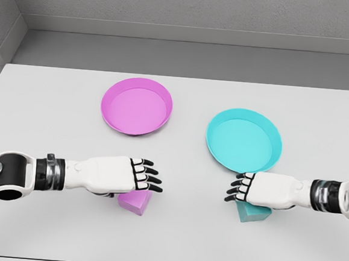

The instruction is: Place the blocks in the corresponding plates according to their colors

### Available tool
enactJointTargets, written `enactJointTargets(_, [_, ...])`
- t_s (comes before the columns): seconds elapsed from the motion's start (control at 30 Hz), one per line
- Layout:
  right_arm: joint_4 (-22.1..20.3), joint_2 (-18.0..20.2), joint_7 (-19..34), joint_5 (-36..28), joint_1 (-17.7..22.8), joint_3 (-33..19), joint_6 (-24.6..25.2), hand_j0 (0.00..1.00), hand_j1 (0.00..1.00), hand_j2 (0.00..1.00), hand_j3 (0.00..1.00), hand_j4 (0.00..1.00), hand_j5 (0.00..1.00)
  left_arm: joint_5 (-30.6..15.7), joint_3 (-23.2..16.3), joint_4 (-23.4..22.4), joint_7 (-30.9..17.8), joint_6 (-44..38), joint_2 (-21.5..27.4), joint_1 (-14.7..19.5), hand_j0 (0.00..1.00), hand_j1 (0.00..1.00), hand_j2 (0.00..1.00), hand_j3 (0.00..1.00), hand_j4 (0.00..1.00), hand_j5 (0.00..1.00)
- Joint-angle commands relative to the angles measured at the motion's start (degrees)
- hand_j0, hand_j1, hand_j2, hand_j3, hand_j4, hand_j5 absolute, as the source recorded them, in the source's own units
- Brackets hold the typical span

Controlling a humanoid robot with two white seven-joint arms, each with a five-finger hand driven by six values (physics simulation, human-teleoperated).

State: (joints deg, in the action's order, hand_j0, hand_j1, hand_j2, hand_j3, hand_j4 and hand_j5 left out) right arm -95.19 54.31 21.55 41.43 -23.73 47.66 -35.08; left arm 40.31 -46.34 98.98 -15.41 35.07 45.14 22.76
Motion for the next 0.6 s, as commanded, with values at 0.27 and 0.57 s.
enactJointTargets(0.27, [0.6,-0.6,3.6,0.4,0.8,0.0,0.1,0.94,0.94,0.94,0.94,0.94,0.94,-0.3,-0.4,-1.1,0.0,-0.1,0.0,-0.4,1.00,1.00,1.00,1.00,1.00,1.00])
enactJointTargets(0.57, [0.6,-0.6,4.5,0.5,0.8,-0.1,0.1,0.75,0.75,0.75,0.75,0.75,0.75,-0.4,-1.6,-3.2,0.0,-0.1,0.0,-0.4,1.00,1.00,1.00,1.00,1.00,1.00])
